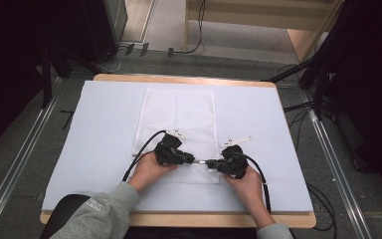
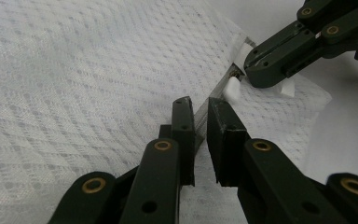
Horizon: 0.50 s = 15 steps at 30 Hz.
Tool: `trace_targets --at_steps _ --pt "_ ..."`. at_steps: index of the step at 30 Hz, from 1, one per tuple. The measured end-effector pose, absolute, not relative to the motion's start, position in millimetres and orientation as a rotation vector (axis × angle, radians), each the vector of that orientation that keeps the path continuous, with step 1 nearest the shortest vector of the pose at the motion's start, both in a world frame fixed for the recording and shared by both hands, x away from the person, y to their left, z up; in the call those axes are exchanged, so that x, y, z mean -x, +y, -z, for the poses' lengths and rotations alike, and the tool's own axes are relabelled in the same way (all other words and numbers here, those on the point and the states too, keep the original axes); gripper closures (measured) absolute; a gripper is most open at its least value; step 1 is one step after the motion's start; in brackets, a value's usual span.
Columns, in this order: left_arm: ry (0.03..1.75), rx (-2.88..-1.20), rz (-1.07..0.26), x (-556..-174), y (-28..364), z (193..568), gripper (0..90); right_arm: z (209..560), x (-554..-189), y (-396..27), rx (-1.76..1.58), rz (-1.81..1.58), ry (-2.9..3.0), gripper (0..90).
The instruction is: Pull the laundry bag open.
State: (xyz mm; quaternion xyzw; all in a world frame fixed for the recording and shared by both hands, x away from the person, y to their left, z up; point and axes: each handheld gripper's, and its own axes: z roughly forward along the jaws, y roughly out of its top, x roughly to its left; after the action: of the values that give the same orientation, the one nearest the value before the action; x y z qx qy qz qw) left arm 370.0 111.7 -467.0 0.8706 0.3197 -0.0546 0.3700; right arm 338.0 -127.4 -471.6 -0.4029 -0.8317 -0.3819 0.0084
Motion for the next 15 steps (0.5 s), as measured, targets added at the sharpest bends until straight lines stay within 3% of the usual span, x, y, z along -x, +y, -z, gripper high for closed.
trace_targets --at_steps 12,15 --pt "0.826 -2.199 0.12 -368.2 111.9 456.5 69.8 465.7 -337.8 -139.8 1.309 1.225 -2.658 88.8" --pt "0.818 -2.191 0.121 -368.7 108.3 454.8 70.5 467.0 -337.9 -139.6 1.312 1.21 -2.679 88.7"
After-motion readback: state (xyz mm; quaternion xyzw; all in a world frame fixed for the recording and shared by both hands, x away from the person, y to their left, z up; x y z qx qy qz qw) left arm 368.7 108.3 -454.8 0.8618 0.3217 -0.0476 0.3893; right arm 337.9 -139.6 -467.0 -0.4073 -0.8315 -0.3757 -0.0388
